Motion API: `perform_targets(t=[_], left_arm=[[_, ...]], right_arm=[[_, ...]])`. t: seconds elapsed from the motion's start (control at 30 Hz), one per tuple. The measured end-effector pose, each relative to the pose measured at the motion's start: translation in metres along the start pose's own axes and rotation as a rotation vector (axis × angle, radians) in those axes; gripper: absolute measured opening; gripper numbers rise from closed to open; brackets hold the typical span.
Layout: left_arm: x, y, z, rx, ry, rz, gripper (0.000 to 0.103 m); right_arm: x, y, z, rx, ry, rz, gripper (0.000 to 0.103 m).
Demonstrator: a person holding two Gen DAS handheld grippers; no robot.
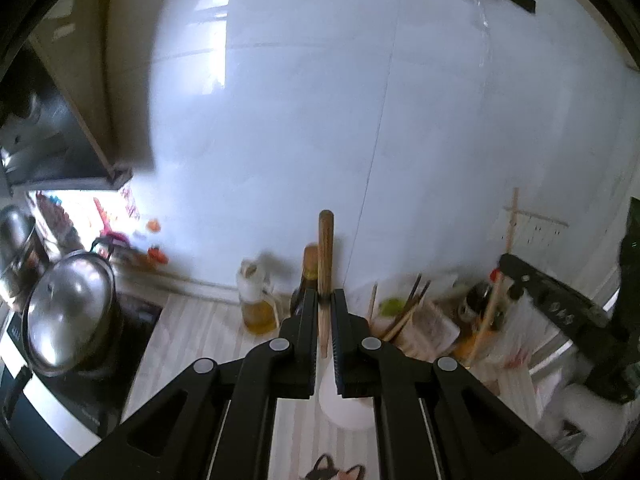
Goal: Organize utensils
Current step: 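Lift both light chopsticks and carry them above the beige holder, then lower the chopstick into the holder and open the left tool while the right tool releases its chopstick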
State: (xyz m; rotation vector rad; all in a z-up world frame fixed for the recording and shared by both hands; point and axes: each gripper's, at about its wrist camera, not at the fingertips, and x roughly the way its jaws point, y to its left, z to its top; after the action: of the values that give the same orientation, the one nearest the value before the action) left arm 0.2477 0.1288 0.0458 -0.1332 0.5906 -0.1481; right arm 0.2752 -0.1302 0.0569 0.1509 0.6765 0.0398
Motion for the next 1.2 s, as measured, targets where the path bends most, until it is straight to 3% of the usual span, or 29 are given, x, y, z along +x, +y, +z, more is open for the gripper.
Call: perform_targets(t=[0.2, 0.53, 0.93, 1.2], left_arm=[[0.024, -0.012, 0.028, 0.004, 0.03, -0.039, 0.004], [0.067, -0.023, 0.023, 0.007, 0.15, -0.096, 0.004], [0.091, -0.032, 0.008, 0.036, 0.239, -0.092, 0.004], [0.091, -0.031, 0.003, 0.029, 0.242, -0.072, 0.006]], right_arm=[[0.033, 0.013, 0.027, -0.02, -0.026, -0.01, 0.007], [0.09, -0.001, 0.025, 0.015, -0.058, -0.028, 0.007], [0.108, -0.013, 0.003, 0.044, -0.099, 0.015, 0.007], [0.106, -0.013, -0.006, 0.021, -0.088, 0.048, 0.007]])
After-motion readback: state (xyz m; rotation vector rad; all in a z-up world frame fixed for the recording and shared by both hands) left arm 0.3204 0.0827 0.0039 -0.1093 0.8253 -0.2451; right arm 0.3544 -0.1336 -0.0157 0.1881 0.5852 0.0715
